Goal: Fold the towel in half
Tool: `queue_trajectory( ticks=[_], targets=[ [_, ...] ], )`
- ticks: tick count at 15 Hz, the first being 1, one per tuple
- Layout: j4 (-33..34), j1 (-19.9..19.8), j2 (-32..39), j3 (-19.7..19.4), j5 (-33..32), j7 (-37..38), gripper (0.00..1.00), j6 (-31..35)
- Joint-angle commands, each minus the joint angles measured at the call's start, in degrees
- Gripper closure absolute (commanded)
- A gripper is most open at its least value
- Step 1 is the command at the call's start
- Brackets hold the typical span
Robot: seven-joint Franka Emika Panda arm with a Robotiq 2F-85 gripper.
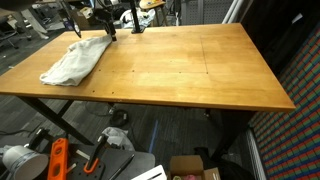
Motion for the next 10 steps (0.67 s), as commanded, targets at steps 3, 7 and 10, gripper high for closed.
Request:
queue_trajectory(
  ticks=[3, 7, 10],
  targets=[
    [5.6, -1.1, 3.2, 0.0, 0.2, 0.6, 0.00, -2.3],
    [5.8, -1.4, 3.3, 0.6, 0.5, -1.2, 0.00, -5.6],
    [6.5, -1.8, 3.1, 0.9, 0.7, -1.6, 0.00, -7.4]
  ],
)
